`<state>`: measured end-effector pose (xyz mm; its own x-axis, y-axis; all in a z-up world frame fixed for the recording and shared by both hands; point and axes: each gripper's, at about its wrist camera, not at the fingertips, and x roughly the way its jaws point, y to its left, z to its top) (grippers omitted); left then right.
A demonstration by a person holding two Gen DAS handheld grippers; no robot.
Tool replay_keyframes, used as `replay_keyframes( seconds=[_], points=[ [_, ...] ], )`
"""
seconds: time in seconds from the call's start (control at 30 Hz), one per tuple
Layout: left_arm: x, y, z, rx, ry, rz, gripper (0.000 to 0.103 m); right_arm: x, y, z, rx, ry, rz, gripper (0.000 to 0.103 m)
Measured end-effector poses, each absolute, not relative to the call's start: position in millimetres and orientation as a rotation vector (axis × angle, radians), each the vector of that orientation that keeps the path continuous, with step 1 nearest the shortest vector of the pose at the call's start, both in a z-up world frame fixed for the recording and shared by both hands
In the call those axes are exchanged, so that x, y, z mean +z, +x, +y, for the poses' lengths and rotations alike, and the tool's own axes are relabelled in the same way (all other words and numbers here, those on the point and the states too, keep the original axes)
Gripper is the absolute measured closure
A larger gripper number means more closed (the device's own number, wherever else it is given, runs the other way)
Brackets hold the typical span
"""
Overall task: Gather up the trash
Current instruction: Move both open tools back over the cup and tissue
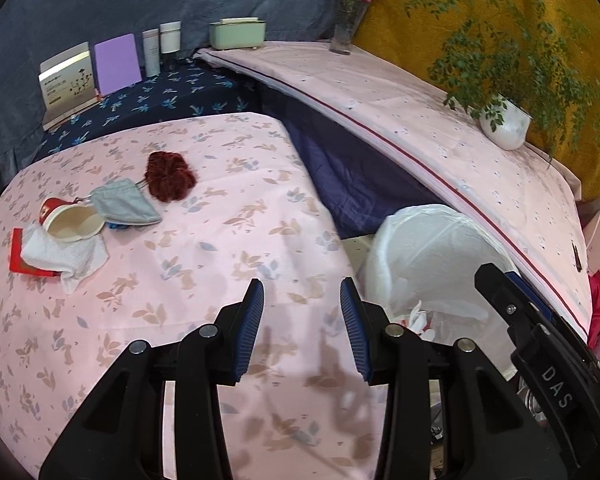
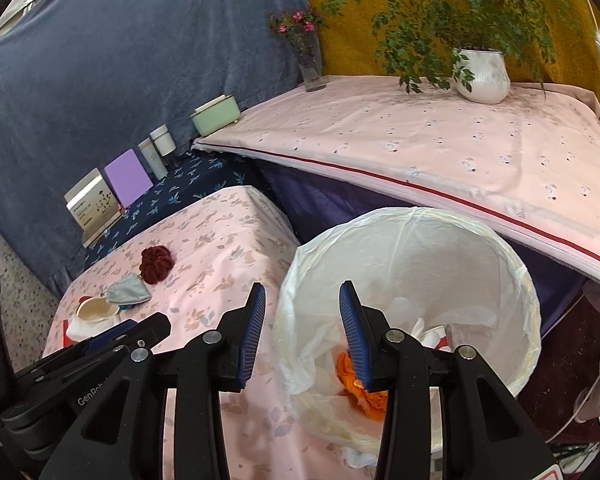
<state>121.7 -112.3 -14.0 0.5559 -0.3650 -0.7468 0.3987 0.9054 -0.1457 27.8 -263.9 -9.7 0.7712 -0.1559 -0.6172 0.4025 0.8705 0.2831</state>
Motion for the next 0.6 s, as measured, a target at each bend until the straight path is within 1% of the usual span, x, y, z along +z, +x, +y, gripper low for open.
replay_keyframes(
  seconds=[0.3,0.6],
  points=[
    [-20.9,142.3,-53.0,-0.358,-0.016,0.885,0.065,-12.6,50.7,-222.7,-0.251,0.378,0.658,0.065],
    [-31.6,167.5,25.1,-0.231,-0.087,0.897,0.065,-17.7,85.3,-163.2,-0.158,0.319,0.706,0.065]
  ],
)
